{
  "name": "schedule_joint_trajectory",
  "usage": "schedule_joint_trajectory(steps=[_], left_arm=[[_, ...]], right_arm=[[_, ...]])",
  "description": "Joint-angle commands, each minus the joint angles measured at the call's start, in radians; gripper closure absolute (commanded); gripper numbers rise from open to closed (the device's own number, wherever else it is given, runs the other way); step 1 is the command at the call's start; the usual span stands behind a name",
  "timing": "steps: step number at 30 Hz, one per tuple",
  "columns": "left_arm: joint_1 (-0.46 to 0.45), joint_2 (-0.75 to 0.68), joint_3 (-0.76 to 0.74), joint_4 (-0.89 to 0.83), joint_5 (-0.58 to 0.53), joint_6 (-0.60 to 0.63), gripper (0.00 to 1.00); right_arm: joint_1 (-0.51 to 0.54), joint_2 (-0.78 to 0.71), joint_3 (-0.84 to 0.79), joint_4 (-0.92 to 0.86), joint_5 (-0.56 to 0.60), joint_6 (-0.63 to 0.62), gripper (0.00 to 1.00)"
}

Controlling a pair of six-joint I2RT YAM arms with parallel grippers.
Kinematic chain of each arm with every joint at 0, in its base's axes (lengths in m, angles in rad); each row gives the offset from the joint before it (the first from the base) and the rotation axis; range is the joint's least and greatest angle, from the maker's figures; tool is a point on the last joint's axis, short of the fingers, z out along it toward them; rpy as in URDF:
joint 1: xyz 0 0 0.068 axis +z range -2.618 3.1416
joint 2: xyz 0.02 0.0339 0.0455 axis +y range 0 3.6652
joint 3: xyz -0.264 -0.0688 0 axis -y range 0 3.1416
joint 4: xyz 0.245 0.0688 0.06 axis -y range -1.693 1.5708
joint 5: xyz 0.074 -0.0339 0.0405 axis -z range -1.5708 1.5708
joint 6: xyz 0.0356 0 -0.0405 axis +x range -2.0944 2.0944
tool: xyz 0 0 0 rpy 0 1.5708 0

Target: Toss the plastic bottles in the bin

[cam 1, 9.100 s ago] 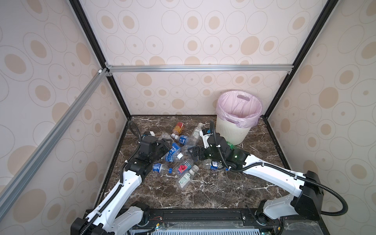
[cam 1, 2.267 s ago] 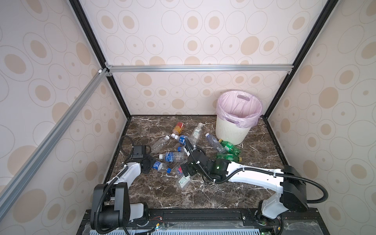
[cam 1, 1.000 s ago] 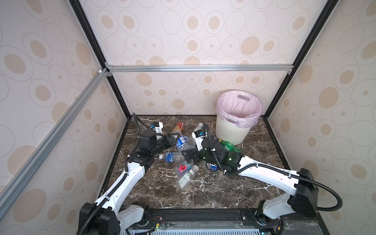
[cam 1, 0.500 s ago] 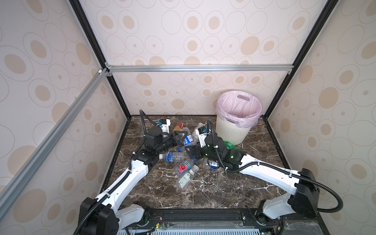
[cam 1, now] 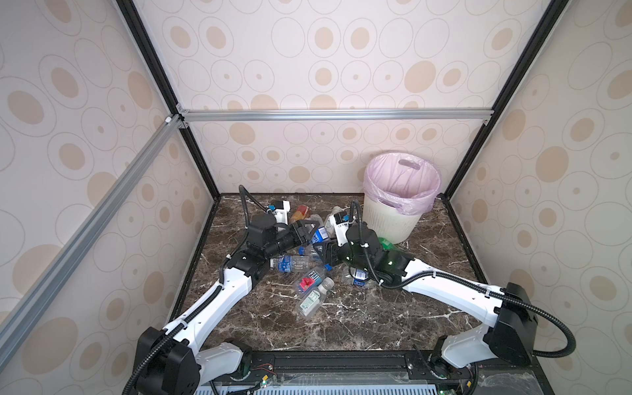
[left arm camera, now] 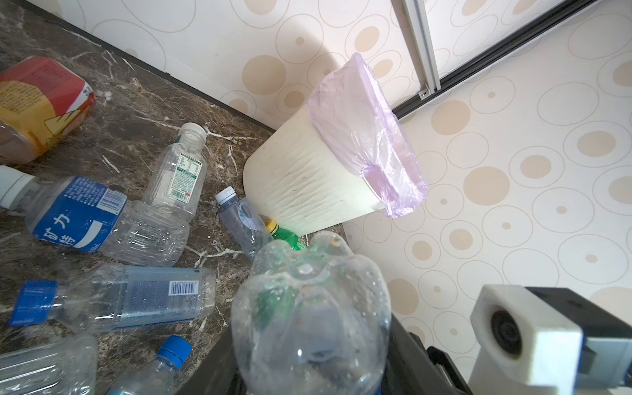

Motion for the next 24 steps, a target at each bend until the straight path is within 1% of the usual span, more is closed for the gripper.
schedule_joint_trajectory(steps=[1, 6, 10, 12, 13, 19, 24], left_arm=[[-0.009, 0.000, 0.056, 0.023, -0.005, -0.006, 0.36], [-0.009, -0.002, 0.108, -0.035, -0.047, 0.028, 0.20], [-0.008, -0.009, 0.153, -0.066, -0.060, 0.057, 0.12], [-0.008, -0.022, 0.167, -0.076, -0.077, 0.064, 0.04], [-0.009, -0.028, 0.170, -0.075, -0.081, 0.068, 0.01], [-0.021, -0.025, 0.193, -0.039, -0.036, 0.087, 0.01], [-0.082, 0.006, 0.232, -0.050, -0.054, 0.148, 0.01]], right_arm=[[-0.003, -0.016, -0.018, 0.003, 0.004, 0.011, 0.46], [-0.008, -0.048, -0.017, -0.036, 0.045, 0.010, 0.47], [-0.022, -0.080, -0.008, -0.085, 0.083, 0.002, 0.49], [-0.038, -0.098, 0.002, -0.118, 0.097, -0.004, 0.49], [-0.046, -0.106, 0.008, -0.134, 0.105, -0.010, 0.49], [-0.105, -0.170, 0.083, -0.252, 0.171, -0.080, 0.50], [-0.167, -0.231, 0.170, -0.323, 0.214, -0.163, 0.50]])
